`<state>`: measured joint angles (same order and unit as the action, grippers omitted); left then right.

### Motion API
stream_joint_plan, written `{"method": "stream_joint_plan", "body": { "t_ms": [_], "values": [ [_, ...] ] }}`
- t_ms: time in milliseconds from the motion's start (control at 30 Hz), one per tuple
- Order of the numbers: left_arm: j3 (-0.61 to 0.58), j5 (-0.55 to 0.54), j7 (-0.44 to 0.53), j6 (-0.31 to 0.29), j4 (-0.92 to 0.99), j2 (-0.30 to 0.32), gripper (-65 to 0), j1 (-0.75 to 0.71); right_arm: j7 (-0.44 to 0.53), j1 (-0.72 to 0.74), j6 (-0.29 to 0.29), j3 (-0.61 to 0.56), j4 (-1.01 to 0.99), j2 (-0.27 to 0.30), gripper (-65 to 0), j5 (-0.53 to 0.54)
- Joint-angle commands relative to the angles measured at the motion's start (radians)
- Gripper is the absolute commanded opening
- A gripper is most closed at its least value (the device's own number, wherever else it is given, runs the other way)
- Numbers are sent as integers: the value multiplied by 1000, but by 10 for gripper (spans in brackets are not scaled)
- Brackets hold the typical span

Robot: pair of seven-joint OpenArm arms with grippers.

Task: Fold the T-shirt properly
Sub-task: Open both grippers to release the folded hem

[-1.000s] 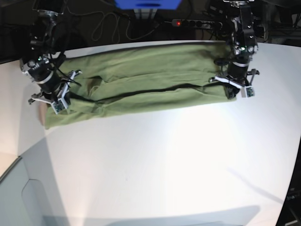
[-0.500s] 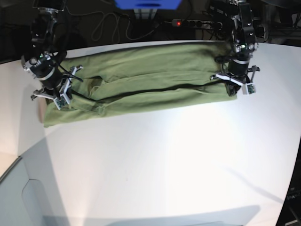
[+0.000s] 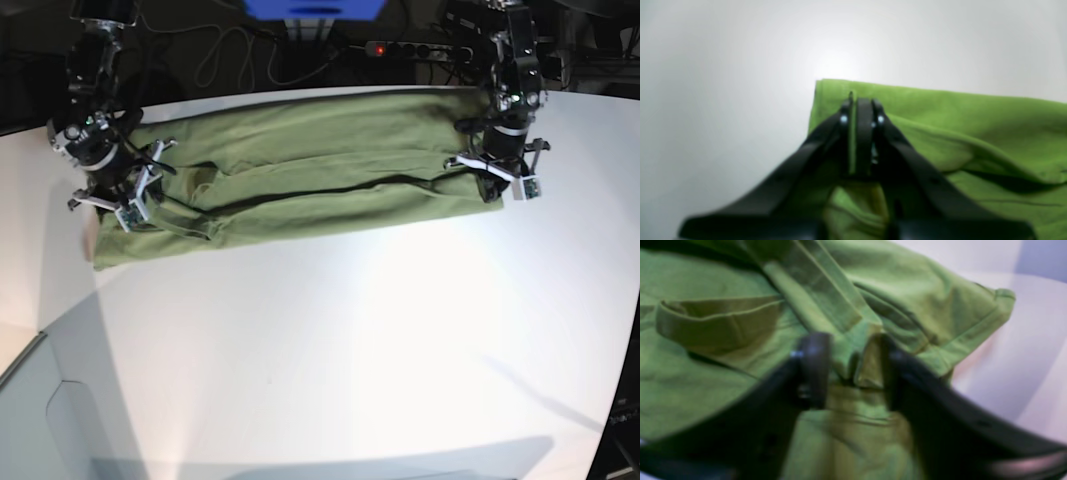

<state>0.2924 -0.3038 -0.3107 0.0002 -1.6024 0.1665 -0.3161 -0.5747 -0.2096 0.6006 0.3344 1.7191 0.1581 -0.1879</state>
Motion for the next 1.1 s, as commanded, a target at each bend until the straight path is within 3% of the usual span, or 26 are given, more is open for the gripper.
{"method": "stream_joint_plan", "body": {
  "t_ms": [0, 67, 133, 267, 400, 500, 600, 833, 900, 1067],
  "values": [
    [6, -7, 25, 4, -16, 9, -650, 1, 22, 2, 11, 12, 38, 11, -317, 9],
    [6, -7, 29, 4, -16, 9, -650, -1, 22, -4, 11, 16, 81, 11, -248, 9],
    [8, -7, 28, 4, -20, 9, -650, -2, 22, -21, 11, 33, 137, 8, -219, 11],
    [8, -7, 23, 7, -26, 9, -649, -5, 14, -24, 11, 19, 238, 5, -218, 14],
    [8, -7, 21, 8, -29, 9, -649, -15, 11, 11, 11, -67, 247, 5, -218, 11],
    [8, -7, 21, 8, -29, 11, -633, -16, -43, 55, 11, -131, 224, 5, -218, 11],
    [8, -7, 21, 8, -29, 15, -533, -18, -64, 97, 9, -197, 189, 4, -218, 11],
    [61, -7, 21, 4, -68, 8, -180, -31, -66, 161, 9, -229, 101, -18, -222, 9],
    [61, -7, 21, 4, -88, 9, -142, -44, -66, 184, 9, -229, 68, -18, -222, 9],
    [63, -7, 23, 2, -161, 9, -141, -76, -66, 220, 9, -228, -6, -18, -225, 9]
  ]
}}
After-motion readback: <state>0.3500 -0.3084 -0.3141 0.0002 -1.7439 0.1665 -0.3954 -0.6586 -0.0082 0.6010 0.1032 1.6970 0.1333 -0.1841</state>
